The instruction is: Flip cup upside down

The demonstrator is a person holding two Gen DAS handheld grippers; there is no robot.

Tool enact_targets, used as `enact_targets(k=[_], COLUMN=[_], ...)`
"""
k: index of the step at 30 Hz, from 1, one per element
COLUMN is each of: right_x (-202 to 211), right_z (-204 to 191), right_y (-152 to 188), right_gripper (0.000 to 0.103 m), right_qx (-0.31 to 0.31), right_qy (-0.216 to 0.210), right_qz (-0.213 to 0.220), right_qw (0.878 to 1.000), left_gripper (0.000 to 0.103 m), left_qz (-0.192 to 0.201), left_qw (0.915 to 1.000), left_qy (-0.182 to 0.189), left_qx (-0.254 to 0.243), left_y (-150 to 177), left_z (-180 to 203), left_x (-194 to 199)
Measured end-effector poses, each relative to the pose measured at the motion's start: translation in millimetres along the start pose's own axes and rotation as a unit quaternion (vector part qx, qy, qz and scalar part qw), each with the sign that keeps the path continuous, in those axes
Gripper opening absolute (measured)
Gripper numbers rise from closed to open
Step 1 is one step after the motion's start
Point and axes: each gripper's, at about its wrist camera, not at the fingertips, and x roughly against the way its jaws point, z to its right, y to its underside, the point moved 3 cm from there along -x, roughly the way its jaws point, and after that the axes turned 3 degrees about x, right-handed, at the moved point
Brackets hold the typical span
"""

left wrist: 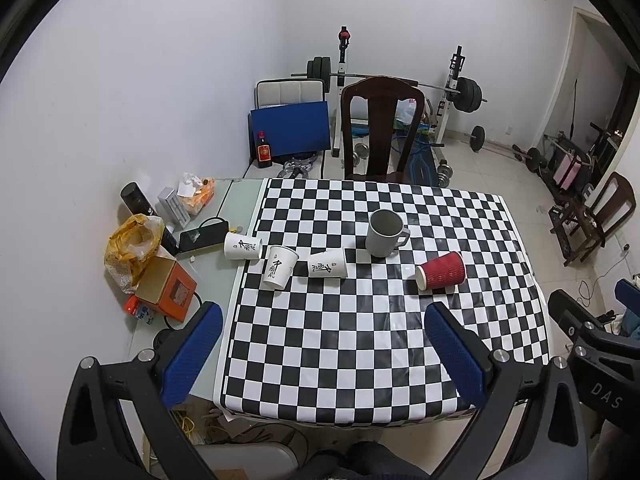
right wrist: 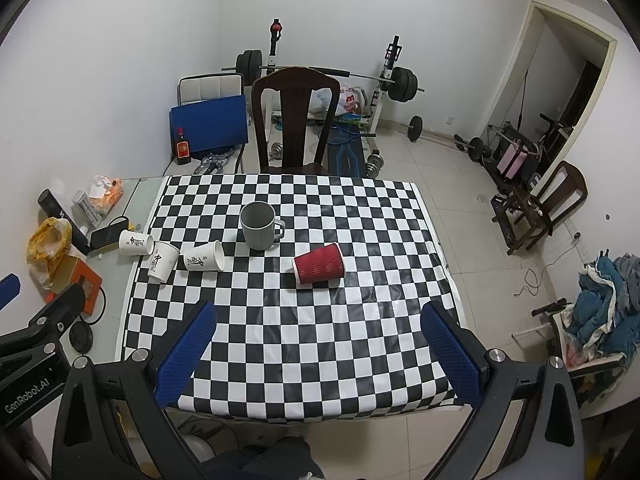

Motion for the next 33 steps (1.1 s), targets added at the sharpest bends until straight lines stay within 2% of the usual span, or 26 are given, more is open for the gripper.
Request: enact_targets(k=[12,14,31,33], right_x=[5.9,5.4,13.2,13.1], right_z=[3.0,2.9,3.0,2.8], right_y=[-4.6,-2.5,-6.6,-5.6], right_gripper=[0.102,0.102,0.102,0.102], right_qx=[-0.001,-0.001,-0.001,-0.001], right_qy=[-0.001,-0.001,-0.001,-0.001], right_qz=[0.002,0.003,0.005,0.006], right_qw=[1.0,1.0,1.0,1.0], left_gripper=[0.103,0.103,0.103,0.103], left_qz=[0.002,0.003,0.006,0.007], left_qw=[1.0,1.0,1.0,1.0], left_qy=[0.0,0.001,0.003,0.002], left_qx=[0.0,0.001,0.002,0.002], left_y=[-4.4,-14.6,-13.3,-21.0], left_z=[6.8,11.6,10.1,14.6], left_x=[8.6,18.0,19.5,23.5])
